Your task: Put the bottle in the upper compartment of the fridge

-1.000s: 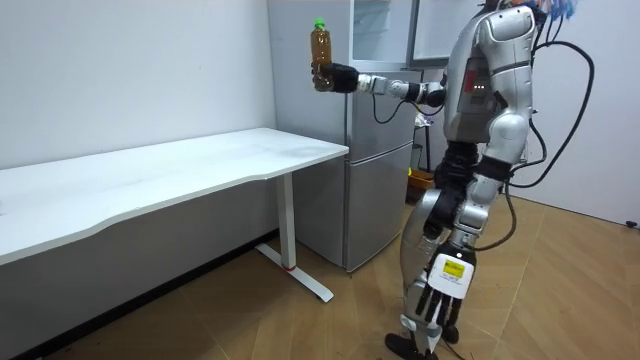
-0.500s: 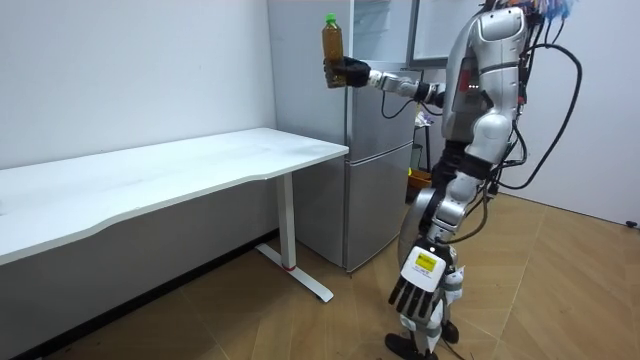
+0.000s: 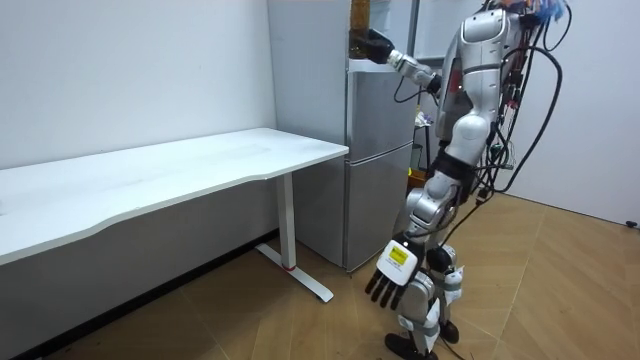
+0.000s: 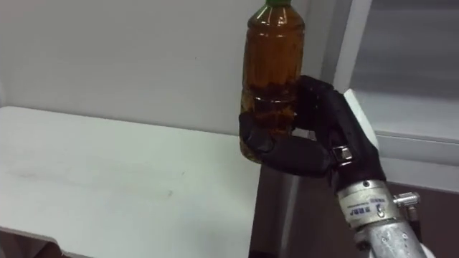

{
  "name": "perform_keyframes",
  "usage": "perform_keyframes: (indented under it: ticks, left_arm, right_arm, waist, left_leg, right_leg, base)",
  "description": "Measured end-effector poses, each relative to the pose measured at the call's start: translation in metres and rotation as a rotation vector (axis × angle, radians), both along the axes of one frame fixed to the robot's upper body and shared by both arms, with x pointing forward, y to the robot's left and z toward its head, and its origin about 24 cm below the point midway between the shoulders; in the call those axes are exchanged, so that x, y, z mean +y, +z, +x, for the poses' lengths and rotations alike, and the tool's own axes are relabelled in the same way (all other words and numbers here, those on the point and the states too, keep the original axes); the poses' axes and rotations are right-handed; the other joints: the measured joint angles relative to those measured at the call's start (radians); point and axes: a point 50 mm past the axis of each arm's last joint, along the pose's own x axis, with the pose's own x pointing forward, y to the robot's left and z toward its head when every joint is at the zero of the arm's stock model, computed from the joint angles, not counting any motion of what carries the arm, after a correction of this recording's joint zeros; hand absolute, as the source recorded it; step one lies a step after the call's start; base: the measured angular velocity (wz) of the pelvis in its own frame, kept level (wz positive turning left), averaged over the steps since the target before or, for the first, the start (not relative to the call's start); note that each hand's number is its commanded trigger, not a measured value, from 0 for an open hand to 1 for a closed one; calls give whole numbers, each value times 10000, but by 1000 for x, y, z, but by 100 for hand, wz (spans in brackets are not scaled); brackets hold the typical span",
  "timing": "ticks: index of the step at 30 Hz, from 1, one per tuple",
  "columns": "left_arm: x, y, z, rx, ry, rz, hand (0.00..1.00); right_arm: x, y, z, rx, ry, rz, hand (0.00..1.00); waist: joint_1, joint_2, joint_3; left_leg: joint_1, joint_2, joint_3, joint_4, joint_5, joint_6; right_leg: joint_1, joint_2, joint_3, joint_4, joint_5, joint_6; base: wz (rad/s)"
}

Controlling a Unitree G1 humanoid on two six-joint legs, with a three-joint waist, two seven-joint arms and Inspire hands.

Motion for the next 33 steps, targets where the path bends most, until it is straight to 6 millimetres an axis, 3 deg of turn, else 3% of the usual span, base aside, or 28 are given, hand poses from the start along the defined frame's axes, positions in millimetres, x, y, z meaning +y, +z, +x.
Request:
perform_keyframes:
  ticks: [9,18,22,26,33]
  left_arm:
    - [6,2,-3,-91,375,120,0]
    - [9,4,-3,-323,393,268,0]
    - [10,6,-2,-541,435,339,0]
    - [12,7,-3,-562,531,393,0]
    - [15,8,-1,-721,764,611,0]
  right_arm:
    - [-41,14,-23,-752,-1887,-132,100]
    - [-67,23,-32,-1279,-3485,300,100]
    - [-71,23,-34,-1301,-3682,356,100]
    - [-71,24,-35,-1319,-3745,360,100]
    - [-79,22,-30,-886,-3780,-28,100]
  waist:
    - [-343,-43,-14]
    - [-743,-349,-36]
    - [-820,-408,-24]
    - [-832,-485,52]
    - [-757,-559,65]
  left_leg:
    - [9,120,501,-60,-31,-3]
    - [139,192,670,-61,-88,-47]
    - [177,226,794,-58,-140,-49]
    - [181,315,997,-43,-192,-81]
    - [170,333,1004,-47,-222,-109]
  right_leg:
    - [-309,51,457,161,16,-26]
    - [-338,110,515,132,18,-35]
    - [-337,150,673,134,27,-48]
    - [-323,216,836,139,73,-96]
    - [-367,263,1008,147,81,-110]
  base:
    - [-17]
    - [-7]
    - [-11]
    - [-15]
    - [-3]
